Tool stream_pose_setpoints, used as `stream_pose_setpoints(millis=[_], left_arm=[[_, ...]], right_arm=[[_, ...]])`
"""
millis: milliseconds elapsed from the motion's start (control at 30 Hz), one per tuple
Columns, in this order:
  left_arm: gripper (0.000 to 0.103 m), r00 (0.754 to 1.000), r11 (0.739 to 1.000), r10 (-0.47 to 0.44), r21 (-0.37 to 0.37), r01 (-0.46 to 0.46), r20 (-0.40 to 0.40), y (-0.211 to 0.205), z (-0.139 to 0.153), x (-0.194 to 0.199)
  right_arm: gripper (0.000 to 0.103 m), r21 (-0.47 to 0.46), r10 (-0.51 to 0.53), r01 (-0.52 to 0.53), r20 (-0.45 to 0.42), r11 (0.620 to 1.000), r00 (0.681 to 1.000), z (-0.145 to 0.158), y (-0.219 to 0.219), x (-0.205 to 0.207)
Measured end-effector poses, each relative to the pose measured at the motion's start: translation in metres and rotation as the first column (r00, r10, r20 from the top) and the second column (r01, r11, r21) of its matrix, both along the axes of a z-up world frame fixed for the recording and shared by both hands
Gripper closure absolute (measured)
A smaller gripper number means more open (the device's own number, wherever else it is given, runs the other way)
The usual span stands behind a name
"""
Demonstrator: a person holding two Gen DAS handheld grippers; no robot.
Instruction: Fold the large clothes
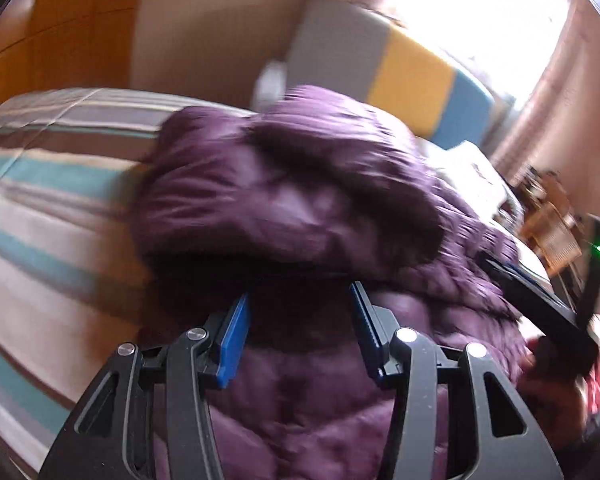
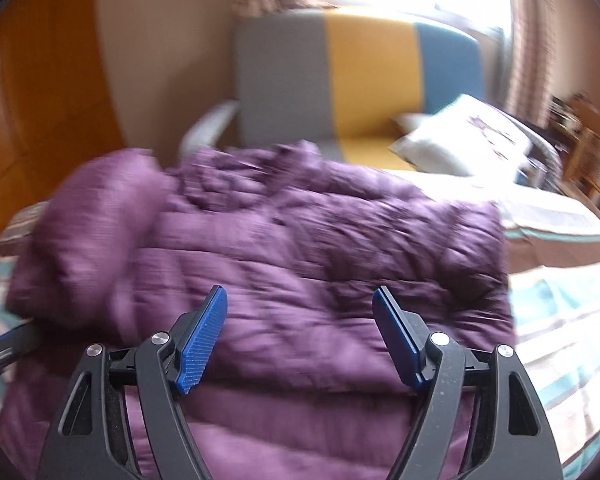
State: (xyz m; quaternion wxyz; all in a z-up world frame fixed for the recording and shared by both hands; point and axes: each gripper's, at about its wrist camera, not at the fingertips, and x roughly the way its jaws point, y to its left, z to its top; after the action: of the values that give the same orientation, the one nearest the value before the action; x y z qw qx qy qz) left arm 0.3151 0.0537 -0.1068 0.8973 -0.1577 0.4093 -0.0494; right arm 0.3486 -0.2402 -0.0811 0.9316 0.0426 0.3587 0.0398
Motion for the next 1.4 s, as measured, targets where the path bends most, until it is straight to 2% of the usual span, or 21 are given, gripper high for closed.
stream_pose_setpoints(millis=[167,267,300,367,400,433,500,600,700,767,833,900,1133,1167,1200,1267,1400], left_arm=[[0.055,1.0,0.999,0.028,0.022,-0.028,0.003,0.005,0.0,0.005],[0.055,0.999,0.999,0.032,0.023,-0.031,-0.006,0.006,-0.002,0.006],[0.055,0.999,0.999,0.035,0.018,-0.034,-0.009,0.009,-0.004,0.006],[0.055,0.999,0.999,0.032,0.03,-0.032,-0.008,0.007,-0.003,0.01],[0.055,1.0,0.999,0.026,0.036,-0.025,-0.005,0.006,-0.003,0.011],[0.055,1.0,0.999,0.021,0.044,-0.021,-0.004,0.005,-0.002,0.012],[0.055,1.0,0.997,0.018,0.071,-0.018,-0.011,0.005,-0.002,0.016],[0.055,0.999,0.997,0.014,0.08,-0.011,-0.035,0.005,-0.005,0.021],[0.055,0.999,0.995,0.008,0.095,-0.004,-0.042,0.0,-0.007,0.022],[0.055,1.0,0.995,0.0,0.097,0.003,-0.026,-0.002,-0.004,0.02],[0.055,1.0,0.995,-0.005,0.098,0.008,-0.025,-0.004,-0.004,0.02],[0.055,1.0,0.995,-0.004,0.1,0.007,-0.026,-0.005,-0.003,0.021],[0.055,1.0,0.996,0.011,0.087,-0.012,0.004,0.002,0.003,0.016],[0.055,1.0,0.996,0.015,0.084,-0.016,0.013,0.004,0.005,0.014],[0.055,0.999,0.997,0.019,0.078,-0.021,0.028,0.006,0.008,0.013],[0.055,0.998,0.997,0.024,0.066,-0.027,0.052,0.01,0.012,0.01],[0.055,0.997,0.998,0.029,0.061,-0.033,0.067,0.013,0.017,0.012]], right_arm=[[0.028,0.024,0.161,-0.162,0.034,0.986,0.986,0.02,0.048,-0.004],[0.028,-0.004,0.244,-0.244,0.031,0.97,0.969,0.024,0.082,0.0],[0.035,-0.015,0.269,-0.269,0.014,0.963,0.963,0.02,0.094,0.005],[0.054,-0.032,0.287,-0.288,-0.017,0.957,0.958,0.013,0.107,0.012],[0.068,-0.024,0.274,-0.274,-0.024,0.961,0.962,0.011,0.109,0.015],[0.075,-0.006,0.252,-0.252,-0.026,0.968,0.967,0.01,0.107,0.016],[0.076,0.054,0.18,-0.178,-0.034,0.983,0.983,0.008,0.093,0.02],[0.076,0.201,0.079,-0.061,-0.083,0.978,0.993,-0.001,0.063,0.023],[0.076,0.297,0.02,0.026,-0.149,0.954,0.989,-0.016,0.04,0.022],[0.076,0.293,-0.017,0.064,-0.162,0.954,0.987,-0.021,0.029,0.018],[0.064,0.289,-0.028,0.075,-0.163,0.954,0.986,-0.022,0.024,0.015],[0.059,0.297,-0.046,0.093,-0.161,0.95,0.986,-0.021,0.018,0.013],[0.059,0.326,-0.095,0.136,-0.137,0.936,0.986,-0.016,-0.002,0.002],[0.055,0.339,-0.099,0.139,-0.131,0.93,0.986,-0.014,-0.005,-0.002],[0.043,0.36,-0.116,0.152,-0.118,0.92,0.986,-0.011,-0.012,-0.007],[0.035,0.406,-0.149,0.181,-0.11,0.896,0.983,-0.007,-0.024,-0.015],[0.034,0.467,-0.202,0.25,-0.15,0.848,0.968,-0.012,-0.047,-0.001]])
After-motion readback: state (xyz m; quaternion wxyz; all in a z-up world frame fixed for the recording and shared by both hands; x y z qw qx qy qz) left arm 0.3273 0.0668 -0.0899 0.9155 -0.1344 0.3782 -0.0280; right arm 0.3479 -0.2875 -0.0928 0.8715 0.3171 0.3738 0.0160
